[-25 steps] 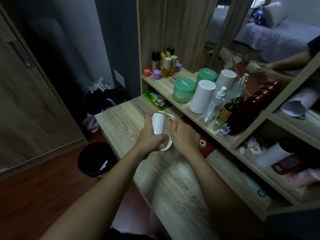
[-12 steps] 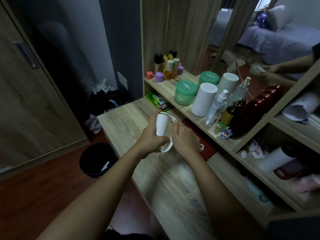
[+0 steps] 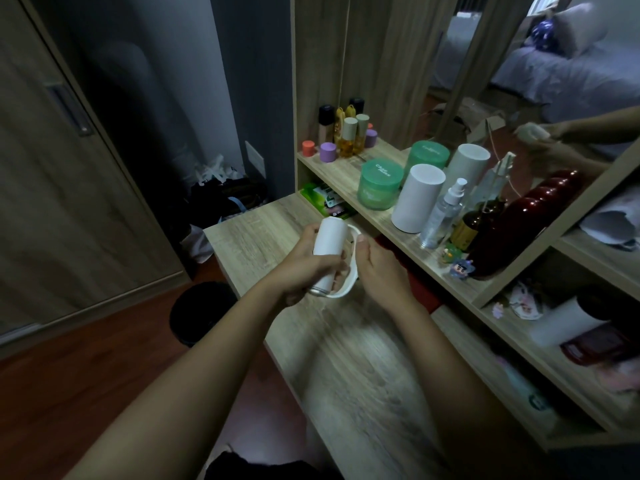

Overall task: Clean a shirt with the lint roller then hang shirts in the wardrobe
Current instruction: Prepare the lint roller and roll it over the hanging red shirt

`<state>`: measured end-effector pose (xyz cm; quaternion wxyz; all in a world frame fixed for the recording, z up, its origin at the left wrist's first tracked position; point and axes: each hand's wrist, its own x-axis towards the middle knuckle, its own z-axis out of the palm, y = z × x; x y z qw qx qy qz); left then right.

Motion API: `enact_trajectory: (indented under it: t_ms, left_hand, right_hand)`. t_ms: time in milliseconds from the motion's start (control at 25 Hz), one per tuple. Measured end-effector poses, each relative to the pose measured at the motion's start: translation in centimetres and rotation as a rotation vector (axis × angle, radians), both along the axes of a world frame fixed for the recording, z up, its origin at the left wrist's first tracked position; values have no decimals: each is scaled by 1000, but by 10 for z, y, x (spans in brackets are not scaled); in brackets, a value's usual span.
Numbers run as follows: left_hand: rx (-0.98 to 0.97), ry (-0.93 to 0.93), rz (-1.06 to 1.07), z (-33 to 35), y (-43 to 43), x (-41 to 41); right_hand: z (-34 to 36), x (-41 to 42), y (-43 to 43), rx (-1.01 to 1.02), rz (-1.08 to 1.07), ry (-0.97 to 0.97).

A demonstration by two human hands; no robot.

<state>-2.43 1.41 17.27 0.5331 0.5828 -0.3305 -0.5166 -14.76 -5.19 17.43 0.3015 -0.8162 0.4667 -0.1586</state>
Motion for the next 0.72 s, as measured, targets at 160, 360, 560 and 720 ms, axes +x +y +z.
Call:
enact_trajectory:
  t_ms: [160,360,560,720]
  left_hand:
    - [-13,55,-51,3,0,2]
    - [-49,88,-83,7,0,4]
    - [-52,259,-123,9,-1,8]
    - [-57,223,-169,13,1,13]
  right_hand:
    - [6,-3,1,-41,9,-4]
    - [10,-3,3,-138,-16,-30]
    - [13,0,1,-147,13,-36]
    - [14,0,-1,-160,42,-38]
